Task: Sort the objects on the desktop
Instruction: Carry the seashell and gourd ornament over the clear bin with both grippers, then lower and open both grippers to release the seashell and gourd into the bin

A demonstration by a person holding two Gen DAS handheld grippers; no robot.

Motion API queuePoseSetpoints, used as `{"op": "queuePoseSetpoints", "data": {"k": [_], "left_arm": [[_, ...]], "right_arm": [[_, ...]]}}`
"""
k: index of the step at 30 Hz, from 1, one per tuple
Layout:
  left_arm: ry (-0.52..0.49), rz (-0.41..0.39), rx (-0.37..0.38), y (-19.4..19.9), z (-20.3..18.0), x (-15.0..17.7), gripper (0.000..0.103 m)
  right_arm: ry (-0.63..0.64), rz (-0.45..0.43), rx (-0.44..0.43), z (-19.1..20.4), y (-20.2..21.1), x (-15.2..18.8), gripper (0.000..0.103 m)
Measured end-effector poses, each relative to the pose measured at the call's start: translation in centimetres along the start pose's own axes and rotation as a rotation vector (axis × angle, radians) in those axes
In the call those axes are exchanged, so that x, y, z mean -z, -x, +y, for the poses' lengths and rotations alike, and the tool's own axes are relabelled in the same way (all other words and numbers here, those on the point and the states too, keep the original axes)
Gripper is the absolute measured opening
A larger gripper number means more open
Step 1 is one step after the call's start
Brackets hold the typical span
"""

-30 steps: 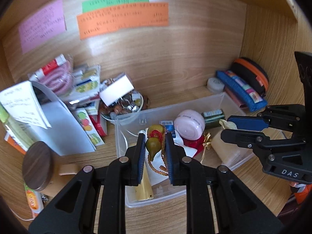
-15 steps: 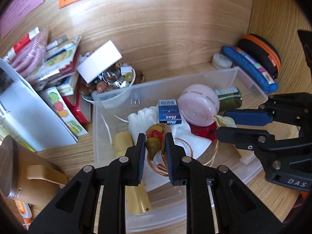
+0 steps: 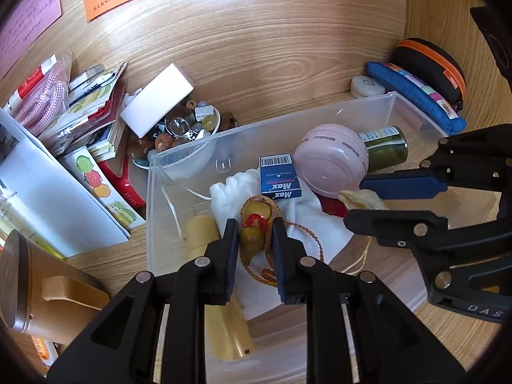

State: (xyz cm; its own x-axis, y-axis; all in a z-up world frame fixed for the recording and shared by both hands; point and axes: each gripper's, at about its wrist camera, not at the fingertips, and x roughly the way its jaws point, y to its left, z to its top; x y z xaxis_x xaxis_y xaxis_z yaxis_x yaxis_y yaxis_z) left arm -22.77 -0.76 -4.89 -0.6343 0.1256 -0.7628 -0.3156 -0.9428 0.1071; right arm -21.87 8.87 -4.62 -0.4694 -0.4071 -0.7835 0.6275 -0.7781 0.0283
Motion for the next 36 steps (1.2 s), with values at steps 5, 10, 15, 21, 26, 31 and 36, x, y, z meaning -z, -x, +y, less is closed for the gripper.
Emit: {"op": "queuePoseSetpoints", "data": {"k": [5, 10, 15, 21, 26, 31, 36], "left_arm": [[0.007, -0.011, 0.007, 0.1, 0.5, 0.2, 0.028], [-0.001, -0.015, 0.011, 0.1, 0.3, 0.2, 0.03], [-0.008, -0.041, 0.002, 0.8, 0.2, 0.1, 0.054], [-0.005, -0.05, 0.025, 1.2, 0.3, 0.1, 0.061], [0.004, -0.068, 0.038, 1.8, 0.6, 0.1, 0.073], [0.018, -0.082, 0.009, 2.1, 0.6, 0.0, 0.091], [0.041, -0.108, -0.064, 2.8, 0.8, -0.3, 0.097]], "right_arm": [[0.029, -0.004, 0.035, 0.3, 0.2, 0.0, 0.021], [0.041, -0.006, 0.044, 0.4, 0.4, 0.0, 0.021], [0.035, -0.003, 0.052, 0.5, 0.3, -0.1, 0.023], [0.014, -0.024, 0.045, 0.2, 1.0, -0.1, 0.035], [-0.006, -0.038, 0.04, -0.3, 1.8, -0.1, 0.047], [-0.048, -0.066, 0.043, -1.2, 3.0, 0.0, 0.054], [-0.102, -0.07, 0.067, -2.1, 3.7, 0.2, 0.081]]}}
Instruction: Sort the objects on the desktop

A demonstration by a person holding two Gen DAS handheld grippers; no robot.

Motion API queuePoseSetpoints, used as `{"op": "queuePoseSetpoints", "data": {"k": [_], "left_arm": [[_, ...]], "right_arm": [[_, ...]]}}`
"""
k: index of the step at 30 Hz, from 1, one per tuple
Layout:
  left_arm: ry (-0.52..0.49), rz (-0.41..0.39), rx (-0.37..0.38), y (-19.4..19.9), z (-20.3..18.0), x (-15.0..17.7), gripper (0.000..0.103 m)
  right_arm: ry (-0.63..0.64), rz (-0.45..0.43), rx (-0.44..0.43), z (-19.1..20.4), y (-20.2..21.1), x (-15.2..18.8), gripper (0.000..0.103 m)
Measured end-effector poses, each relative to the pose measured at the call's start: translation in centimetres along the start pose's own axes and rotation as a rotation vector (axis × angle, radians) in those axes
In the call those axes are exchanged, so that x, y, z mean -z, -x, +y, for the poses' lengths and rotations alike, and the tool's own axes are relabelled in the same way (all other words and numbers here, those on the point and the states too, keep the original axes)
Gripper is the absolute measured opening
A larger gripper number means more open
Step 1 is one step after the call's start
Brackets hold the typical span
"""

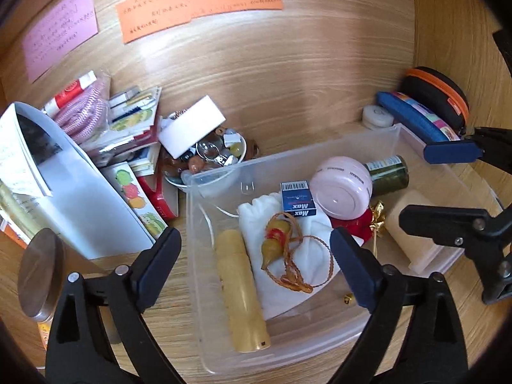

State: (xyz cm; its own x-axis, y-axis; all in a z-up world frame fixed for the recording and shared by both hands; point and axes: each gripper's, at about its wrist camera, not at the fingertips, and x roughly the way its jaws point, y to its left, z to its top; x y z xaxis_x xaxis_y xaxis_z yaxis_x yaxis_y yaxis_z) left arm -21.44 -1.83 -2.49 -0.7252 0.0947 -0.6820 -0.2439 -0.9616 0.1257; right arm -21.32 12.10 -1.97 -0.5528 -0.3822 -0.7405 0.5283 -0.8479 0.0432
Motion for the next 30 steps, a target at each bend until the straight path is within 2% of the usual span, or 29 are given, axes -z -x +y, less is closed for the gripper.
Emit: {"op": "queuePoseSetpoints", "data": {"k": [3, 7, 11, 14, 22, 30], "left_arm": [[0.006, -0.01, -0.038, 0.4, 0.1, -0.2, 0.097], [0.014, -0.036, -0.082, 1.4, 0.2, -0.3, 0.097], [0.033, -0.078, -0.119, 3.1, 0.1, -0.3, 0.097], [0.049, -0.116, -0.145, 4.9, -0.1, -0.1, 0.102], [0.088, -0.172, -0.107, 8.6, -1.4, 1.2, 0.102], [0.13, -0.199, -0.068, 10.6, -3.3, 3.6, 0.102]], "right_arm": [[-0.019, -0.015, 0.016, -0.1, 0.6, 0.1, 0.082], [-0.014, -0.044, 0.087, 0.4, 1.8, 0.1, 0.083], [-0.017, -0.1, 0.126, 0.8, 3.7, 0.2, 0.085], [-0.038, -0.15, 0.155, 1.1, 5.2, 0.5, 0.09], [-0.128, -0.263, 0.155, 1.5, 9.3, 2.5, 0.101], [-0.141, -0.308, 0.191, 2.5, 11.8, 5.9, 0.103]]}}
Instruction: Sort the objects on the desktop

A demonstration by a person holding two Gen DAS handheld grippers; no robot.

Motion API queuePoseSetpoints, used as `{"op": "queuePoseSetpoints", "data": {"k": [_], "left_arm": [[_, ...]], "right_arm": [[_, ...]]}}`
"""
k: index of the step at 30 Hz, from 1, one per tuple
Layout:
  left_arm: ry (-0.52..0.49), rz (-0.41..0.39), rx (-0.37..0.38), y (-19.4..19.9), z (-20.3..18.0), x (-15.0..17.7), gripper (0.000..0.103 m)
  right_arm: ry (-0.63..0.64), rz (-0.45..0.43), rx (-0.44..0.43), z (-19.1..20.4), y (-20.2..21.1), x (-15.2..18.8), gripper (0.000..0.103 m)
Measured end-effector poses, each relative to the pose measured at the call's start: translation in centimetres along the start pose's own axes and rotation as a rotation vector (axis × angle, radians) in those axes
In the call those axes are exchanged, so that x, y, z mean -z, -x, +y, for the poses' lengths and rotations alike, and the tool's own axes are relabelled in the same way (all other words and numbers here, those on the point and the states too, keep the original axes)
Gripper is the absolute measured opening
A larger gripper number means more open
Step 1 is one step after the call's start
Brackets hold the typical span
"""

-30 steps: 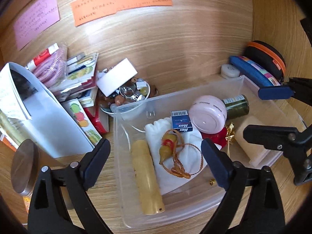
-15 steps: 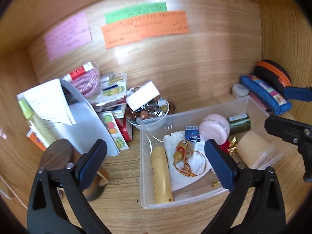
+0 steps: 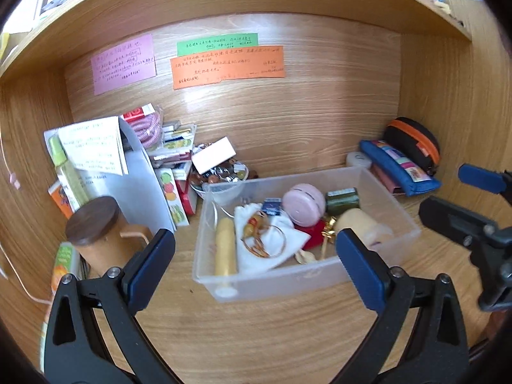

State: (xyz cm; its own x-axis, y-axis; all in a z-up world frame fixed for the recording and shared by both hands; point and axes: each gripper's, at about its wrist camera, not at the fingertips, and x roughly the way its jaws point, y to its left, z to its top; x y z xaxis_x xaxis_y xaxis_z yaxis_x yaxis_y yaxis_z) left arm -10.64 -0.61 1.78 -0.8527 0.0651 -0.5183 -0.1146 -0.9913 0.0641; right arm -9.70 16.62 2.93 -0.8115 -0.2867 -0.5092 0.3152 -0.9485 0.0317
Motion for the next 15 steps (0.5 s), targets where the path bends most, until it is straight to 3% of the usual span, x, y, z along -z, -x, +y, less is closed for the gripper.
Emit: {"op": "queuePoseSetpoints", "data": {"k": [6, 15], "left_arm": [[0.059, -0.006, 0.008, 1.3, 0.0, 1.1, 0.102], [0.08, -0.006, -0.002, 2.0, -0.2, 1.9, 0.102]], "right_arm": [[0.016, -0.016, 0.056, 0.2, 1.5, 1.8, 0.103], [0.005, 0.001, 0.06, -0.5, 2.2, 3.4, 0.103]]}}
